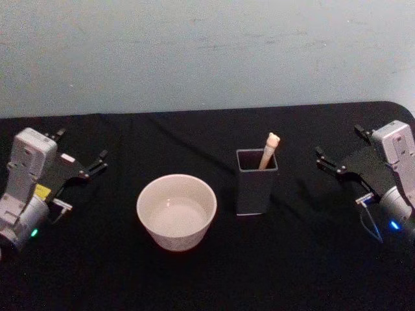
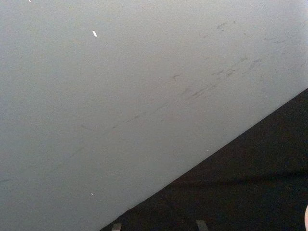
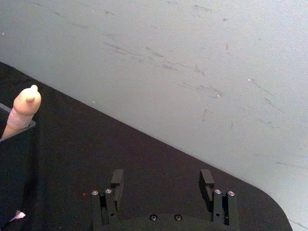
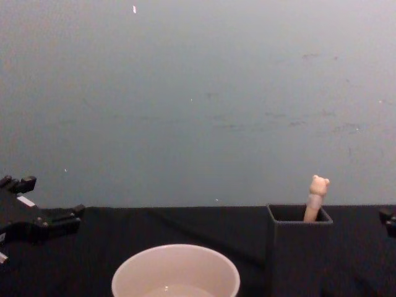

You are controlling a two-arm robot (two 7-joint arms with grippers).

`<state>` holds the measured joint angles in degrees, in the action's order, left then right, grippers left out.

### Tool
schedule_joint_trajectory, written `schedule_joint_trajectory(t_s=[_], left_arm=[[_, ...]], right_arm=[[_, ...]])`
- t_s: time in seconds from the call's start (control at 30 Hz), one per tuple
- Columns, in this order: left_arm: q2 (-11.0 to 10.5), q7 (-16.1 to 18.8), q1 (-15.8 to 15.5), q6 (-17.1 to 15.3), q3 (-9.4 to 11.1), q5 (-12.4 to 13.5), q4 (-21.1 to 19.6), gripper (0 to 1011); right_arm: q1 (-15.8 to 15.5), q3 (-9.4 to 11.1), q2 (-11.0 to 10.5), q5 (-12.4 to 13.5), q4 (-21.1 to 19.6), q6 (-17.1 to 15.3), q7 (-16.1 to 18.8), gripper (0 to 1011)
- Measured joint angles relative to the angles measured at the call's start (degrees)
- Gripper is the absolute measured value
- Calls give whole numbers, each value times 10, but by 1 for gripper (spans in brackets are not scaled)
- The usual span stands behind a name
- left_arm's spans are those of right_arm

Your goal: Pick up the stirring spoon with one hand, stir inside the cup, then place it back in its original position.

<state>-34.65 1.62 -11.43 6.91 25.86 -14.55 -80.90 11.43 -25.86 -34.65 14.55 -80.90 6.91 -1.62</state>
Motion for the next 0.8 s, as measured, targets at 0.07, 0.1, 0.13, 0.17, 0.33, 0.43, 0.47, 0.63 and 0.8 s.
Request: schedule_joint_trajectory(t_s=[0.07,0.1,0.13,0.17,0.33,0.43,0.47,0.63,0.8], left_arm=[[0,0,0,0,0,0,0,1001],[0,0,0,0,0,0,0,1001],[0,0,0,0,0,0,0,1001],[0,0,0,0,0,0,0,1001],[0,0,0,0,0,0,0,1001],[0,0,0,0,0,0,0,1001],[0,0,0,0,0,0,0,1001],[0,0,0,0,0,0,0,1001],[0,0,0,0,0,0,0,1001]], right_arm=[[0,0,0,0,0,0,0,1000],[0,0,0,0,0,0,0,1000],[0,0,0,0,0,0,0,1000],[0,0,0,0,0,0,0,1000],[0,0,0,0,0,0,0,1000],[0,0,0,0,0,0,0,1000],[0,0,0,0,0,0,0,1000],[0,0,0,0,0,0,0,1000],[0,0,0,0,0,0,0,1000]])
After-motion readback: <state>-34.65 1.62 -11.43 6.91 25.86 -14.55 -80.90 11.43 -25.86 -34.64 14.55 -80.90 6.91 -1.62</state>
